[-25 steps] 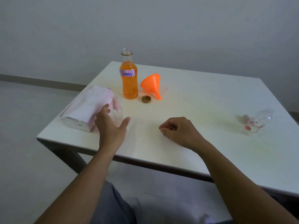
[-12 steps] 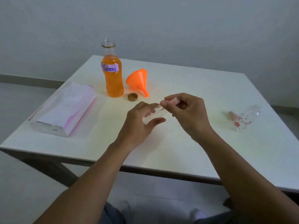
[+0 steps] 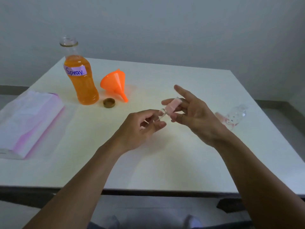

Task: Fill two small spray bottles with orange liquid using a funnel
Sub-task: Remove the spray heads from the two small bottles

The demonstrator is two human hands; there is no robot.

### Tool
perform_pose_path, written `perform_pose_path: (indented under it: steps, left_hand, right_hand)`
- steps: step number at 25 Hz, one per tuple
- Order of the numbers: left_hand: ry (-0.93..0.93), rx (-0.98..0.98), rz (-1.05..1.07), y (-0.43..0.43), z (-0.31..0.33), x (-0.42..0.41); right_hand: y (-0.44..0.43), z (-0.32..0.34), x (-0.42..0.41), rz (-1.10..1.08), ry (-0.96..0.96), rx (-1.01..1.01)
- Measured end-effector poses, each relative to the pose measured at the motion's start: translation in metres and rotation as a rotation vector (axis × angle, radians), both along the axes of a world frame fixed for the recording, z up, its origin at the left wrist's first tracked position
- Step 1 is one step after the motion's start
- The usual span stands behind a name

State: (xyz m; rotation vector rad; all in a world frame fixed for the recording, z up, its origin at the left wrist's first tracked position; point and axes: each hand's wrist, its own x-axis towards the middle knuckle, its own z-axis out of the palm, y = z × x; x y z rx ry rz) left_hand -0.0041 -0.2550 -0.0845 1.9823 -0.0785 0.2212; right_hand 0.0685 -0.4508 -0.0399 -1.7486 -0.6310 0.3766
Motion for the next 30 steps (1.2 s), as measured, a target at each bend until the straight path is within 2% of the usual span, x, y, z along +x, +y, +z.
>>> perform_pose_path:
  steps: [2, 5, 8, 10, 14, 17, 20, 25, 28, 30]
  left_hand:
    - [-0.009, -0.016, 0.007, -0.003, 0.002, 0.003]
    - [0.000, -0.011, -0.008, -0.009, 0.000, 0.005]
    - [0.023, -0.016, -0.008, -0.012, -0.001, 0.005]
    - [0.034, -0.007, -0.010, -0.010, -0.001, 0.004]
    - [0.050, 0.021, -0.003, -0.013, -0.003, 0.003]
    - [0.088, -0.008, -0.008, -0.015, -0.002, 0.002]
    - [0.145, -0.146, -0.062, -0.014, 0.004, 0.002]
    - [0.219, -0.313, -0.201, -0.011, 0.016, 0.000]
    - [0.213, -0.311, -0.185, -0.009, 0.017, -0.001]
    - [0.190, -0.283, -0.150, -0.009, 0.015, -0.002]
  right_hand:
    - [-0.003, -0.002, 0.001, -0.069, 0.049, -0.006]
    - [0.001, -0.007, 0.000, -0.192, -0.008, -0.035]
    - [-0.009, -0.003, 0.005, -0.078, 0.028, 0.036]
    - [-0.017, 0.002, 0.006, -0.014, 0.056, -0.015]
    - [-0.006, -0.003, -0.007, -0.206, 0.003, -0.157]
    - [-0.004, -0.006, -0.009, -0.229, 0.055, -0.009]
    - [-0.010, -0.002, -0.003, -0.135, 0.167, 0.155]
    - [-0.009, 0.000, -0.001, 0.019, 0.226, 0.294]
    - [-0.009, 0.002, 0.002, 0.053, 0.251, 0.328]
    - [-0.007, 0.003, 0.003, 0.014, 0.264, 0.248]
